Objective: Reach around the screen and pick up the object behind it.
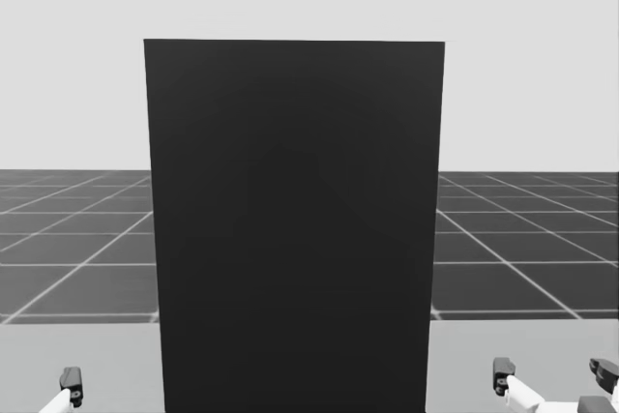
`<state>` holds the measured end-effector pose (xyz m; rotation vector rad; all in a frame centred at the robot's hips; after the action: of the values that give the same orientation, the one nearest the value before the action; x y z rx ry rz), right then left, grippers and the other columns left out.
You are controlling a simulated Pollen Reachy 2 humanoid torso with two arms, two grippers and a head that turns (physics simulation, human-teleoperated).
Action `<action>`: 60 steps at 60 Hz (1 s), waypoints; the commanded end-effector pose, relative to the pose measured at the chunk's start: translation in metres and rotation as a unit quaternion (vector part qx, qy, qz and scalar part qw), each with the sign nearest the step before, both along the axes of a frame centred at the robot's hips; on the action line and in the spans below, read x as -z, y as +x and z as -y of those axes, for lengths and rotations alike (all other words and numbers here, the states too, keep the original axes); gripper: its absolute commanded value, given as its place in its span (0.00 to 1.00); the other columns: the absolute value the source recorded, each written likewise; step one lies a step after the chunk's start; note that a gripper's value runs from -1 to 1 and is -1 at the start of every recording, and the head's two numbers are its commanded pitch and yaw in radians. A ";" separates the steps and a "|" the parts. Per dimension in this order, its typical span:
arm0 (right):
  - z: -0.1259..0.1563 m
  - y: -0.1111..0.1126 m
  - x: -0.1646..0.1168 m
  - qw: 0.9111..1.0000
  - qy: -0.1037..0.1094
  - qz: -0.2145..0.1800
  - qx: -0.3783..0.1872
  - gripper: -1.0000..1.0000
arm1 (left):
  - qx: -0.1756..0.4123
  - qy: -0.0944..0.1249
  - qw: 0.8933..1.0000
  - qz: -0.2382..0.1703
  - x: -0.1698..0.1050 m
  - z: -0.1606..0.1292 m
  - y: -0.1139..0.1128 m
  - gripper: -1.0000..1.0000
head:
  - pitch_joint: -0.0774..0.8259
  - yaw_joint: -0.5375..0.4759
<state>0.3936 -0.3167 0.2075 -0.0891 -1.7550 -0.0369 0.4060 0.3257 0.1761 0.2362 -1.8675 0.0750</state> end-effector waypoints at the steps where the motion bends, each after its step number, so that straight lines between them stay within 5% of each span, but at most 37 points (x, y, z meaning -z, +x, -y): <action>1: -0.002 -0.001 0.001 1.000 -0.014 0.000 0.009 0.00 | 0.000 0.005 1.000 0.000 0.001 0.001 0.000 0.00 | 0.08 0.50; 9: -0.002 -0.002 0.001 0.999 -0.034 -0.010 -0.025 0.00 | 0.017 0.002 1.000 -0.015 0.000 0.003 -0.002 0.00 | 0.09 0.50; 24: -0.007 -0.006 0.007 0.989 -0.006 -0.025 -0.142 0.00 | 0.110 0.008 0.991 -0.073 -0.001 0.013 -0.019 0.00 | 0.11 0.50; 35: -0.015 -0.021 0.003 0.961 0.013 -0.002 -0.276 0.00 | 0.208 0.016 0.974 -0.083 -0.014 0.019 -0.043 0.00 | 0.12 0.49; 43: -0.023 -0.035 0.000 0.933 0.001 0.019 -0.360 0.00 | 0.278 0.023 0.956 -0.091 -0.016 0.021 -0.060 0.00 | 0.13 0.49; 52: -0.031 -0.049 0.002 0.901 -0.023 0.025 -0.432 0.00 | 0.365 0.034 0.925 -0.099 -0.019 0.023 -0.077 0.00 | 0.14 0.49; 54: -0.032 -0.053 0.003 0.892 -0.031 0.024 -0.449 0.00 | 0.397 0.042 0.911 -0.105 -0.021 0.024 -0.082 0.00 | 0.15 0.49; 60: -0.034 -0.060 0.004 0.880 -0.039 0.014 -0.474 0.00 | 0.441 0.057 0.888 -0.114 -0.025 0.026 -0.090 0.00 | 0.16 0.50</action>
<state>0.3455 -0.2866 0.2051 0.6402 -1.7004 0.6353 0.3298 0.3022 0.1956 -0.3979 -1.6426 -0.5210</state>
